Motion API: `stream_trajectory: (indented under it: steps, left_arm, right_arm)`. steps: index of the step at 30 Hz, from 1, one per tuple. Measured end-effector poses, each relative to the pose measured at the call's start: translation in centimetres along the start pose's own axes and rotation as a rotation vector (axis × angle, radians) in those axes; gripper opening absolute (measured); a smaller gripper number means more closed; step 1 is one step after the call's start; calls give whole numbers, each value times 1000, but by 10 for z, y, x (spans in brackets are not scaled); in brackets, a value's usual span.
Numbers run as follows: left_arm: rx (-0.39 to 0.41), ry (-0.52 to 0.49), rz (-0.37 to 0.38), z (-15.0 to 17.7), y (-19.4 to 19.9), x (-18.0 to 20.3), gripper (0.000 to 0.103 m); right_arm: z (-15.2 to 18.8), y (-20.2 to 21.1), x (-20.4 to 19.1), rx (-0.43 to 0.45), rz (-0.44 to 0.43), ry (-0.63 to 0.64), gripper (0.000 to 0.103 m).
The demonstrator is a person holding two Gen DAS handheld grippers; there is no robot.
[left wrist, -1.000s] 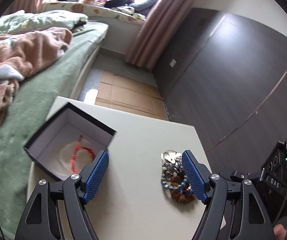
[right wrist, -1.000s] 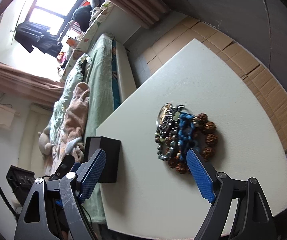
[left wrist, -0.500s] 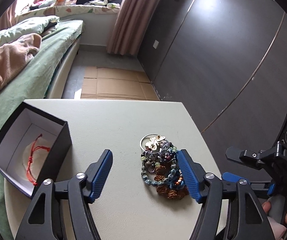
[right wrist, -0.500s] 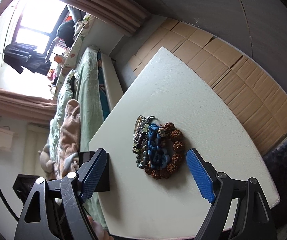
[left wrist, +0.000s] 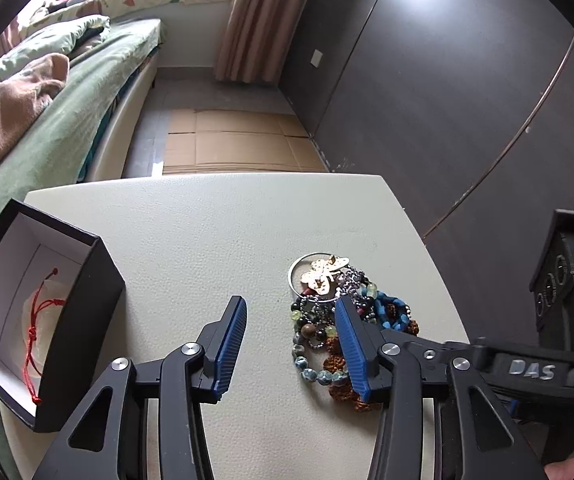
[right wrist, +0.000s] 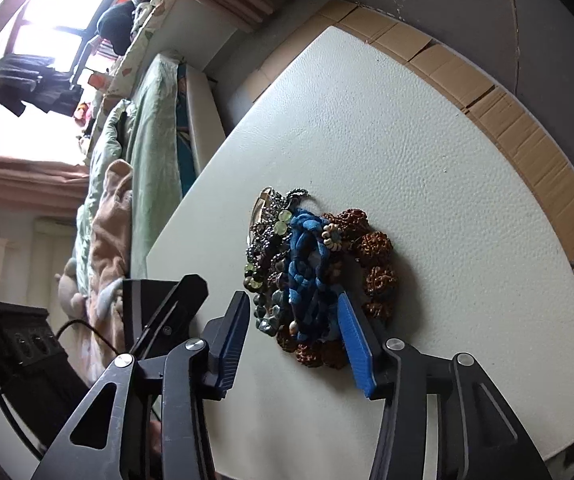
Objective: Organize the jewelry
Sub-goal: 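Move the right gripper back to the pile and grasp the blue braided bracelet, then carry the blue braided bracelet with the right gripper into the black box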
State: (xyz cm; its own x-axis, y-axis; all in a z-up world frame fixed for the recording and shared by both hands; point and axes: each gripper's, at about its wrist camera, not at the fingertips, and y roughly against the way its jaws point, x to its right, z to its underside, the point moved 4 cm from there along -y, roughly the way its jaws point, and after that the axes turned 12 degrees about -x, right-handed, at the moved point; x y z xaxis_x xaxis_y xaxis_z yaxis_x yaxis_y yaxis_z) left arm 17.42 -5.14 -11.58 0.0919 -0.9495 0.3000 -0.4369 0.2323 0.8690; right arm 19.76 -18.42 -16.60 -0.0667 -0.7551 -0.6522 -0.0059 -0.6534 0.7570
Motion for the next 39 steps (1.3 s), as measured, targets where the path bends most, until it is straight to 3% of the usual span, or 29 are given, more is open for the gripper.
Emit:
stream_trajectory:
  steps: [2,3,6,12,19,22,25,28,29,33,39]
  left_arm:
    - [1,6,-5,-2,-1,-3,48]
    - [-2,12,-4,-2,-1,-6,48]
    - [-12,12,9,-4,-4,-6,48]
    - [-13,-80,26,-3,-10,16,48]
    - [-59,-202,-37,2,-31,37,48]
    - [-90,-234,-84,6,-41,36,48]
    - [-82,-244,-84,7,-44,35,47]
    - [-58,-268,-74,7,-41,39,32]
    - [-51,-276,-65,6,-40,41,10]
    - [-51,-260,-40,4,-36,40,8]
    - [11,-190,34,-3,-3,28,8]
  right_arm:
    - [-4,-4,2,9,42,-5,32]
    - [-6,-4,4,13,50,-13,19]
    - [-8,9,11,46,-34,-57,13]
    - [-9,52,18,166,-98,-66,13]
    - [-16,54,25,160,-120,-86,13]
    - [-19,51,24,144,-142,-94,13]
    - [-21,51,20,143,-153,-89,13]
    - [-24,51,18,147,-161,-86,13]
    - [-24,50,18,146,-162,-88,13]
    - [-27,49,17,145,-175,-94,13]
    - [-25,48,11,148,-177,-78,13]
